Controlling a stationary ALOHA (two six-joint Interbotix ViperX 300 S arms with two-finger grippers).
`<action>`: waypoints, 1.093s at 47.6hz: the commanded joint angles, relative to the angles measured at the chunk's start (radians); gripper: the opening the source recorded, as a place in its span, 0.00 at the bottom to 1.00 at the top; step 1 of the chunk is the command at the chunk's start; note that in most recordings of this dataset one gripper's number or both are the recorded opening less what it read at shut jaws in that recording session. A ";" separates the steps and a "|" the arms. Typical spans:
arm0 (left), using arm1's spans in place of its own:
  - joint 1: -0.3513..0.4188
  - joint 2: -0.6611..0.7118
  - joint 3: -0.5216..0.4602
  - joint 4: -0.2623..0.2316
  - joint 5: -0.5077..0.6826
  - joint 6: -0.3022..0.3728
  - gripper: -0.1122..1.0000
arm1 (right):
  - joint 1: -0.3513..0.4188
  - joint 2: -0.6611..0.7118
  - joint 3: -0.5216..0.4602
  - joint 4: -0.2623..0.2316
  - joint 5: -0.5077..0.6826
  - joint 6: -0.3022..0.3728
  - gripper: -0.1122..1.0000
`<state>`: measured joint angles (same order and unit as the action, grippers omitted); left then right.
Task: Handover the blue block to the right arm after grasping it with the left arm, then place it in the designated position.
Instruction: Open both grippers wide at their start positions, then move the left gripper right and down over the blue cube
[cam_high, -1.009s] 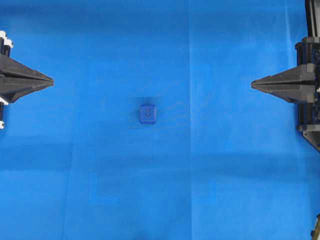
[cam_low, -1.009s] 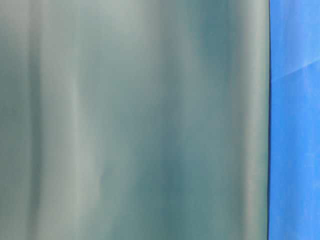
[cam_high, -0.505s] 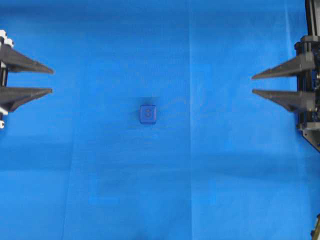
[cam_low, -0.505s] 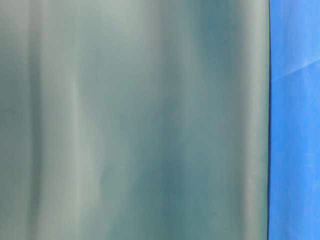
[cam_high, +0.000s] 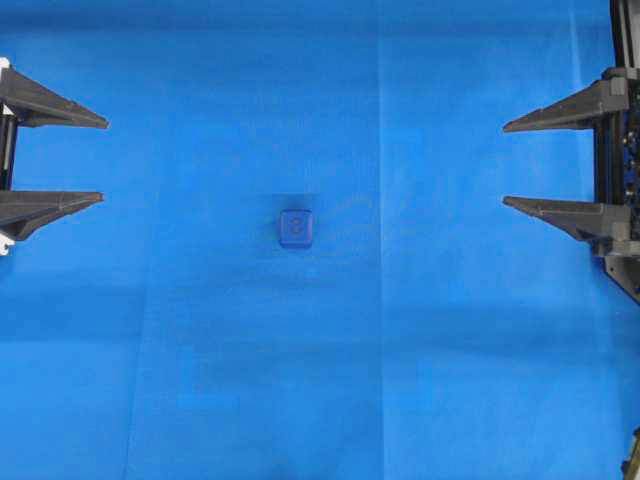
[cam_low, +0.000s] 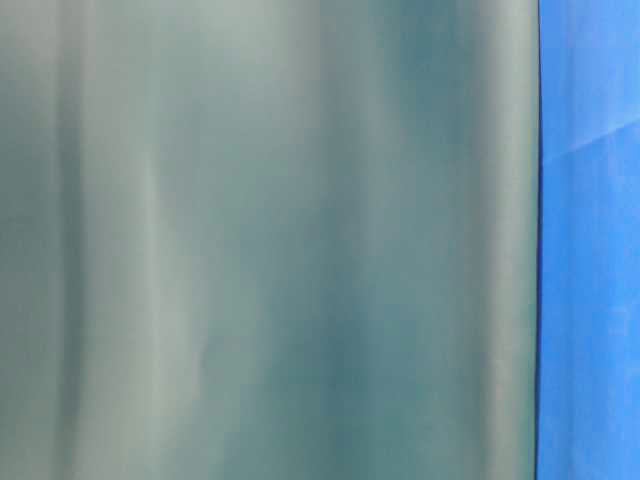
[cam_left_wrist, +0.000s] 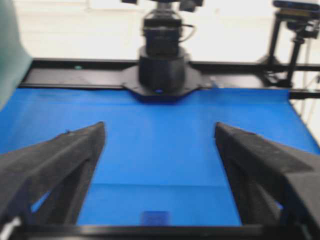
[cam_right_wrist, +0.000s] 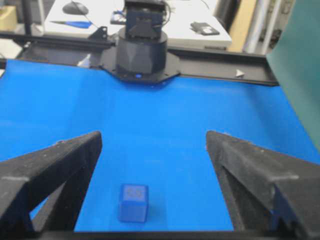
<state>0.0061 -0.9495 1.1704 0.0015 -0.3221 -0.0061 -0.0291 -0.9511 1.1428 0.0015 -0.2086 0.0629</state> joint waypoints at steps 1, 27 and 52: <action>0.012 0.017 -0.020 0.002 -0.012 0.000 0.93 | -0.003 0.006 -0.029 0.003 -0.005 0.002 0.98; 0.034 0.344 -0.150 0.002 -0.176 0.009 0.93 | -0.002 0.034 -0.035 0.003 -0.011 0.002 0.98; 0.041 0.696 -0.442 0.002 -0.175 0.028 0.93 | -0.002 0.035 -0.037 0.003 -0.014 0.000 0.97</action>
<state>0.0399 -0.2730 0.7839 0.0031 -0.5031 0.0184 -0.0291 -0.9204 1.1321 0.0015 -0.2117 0.0629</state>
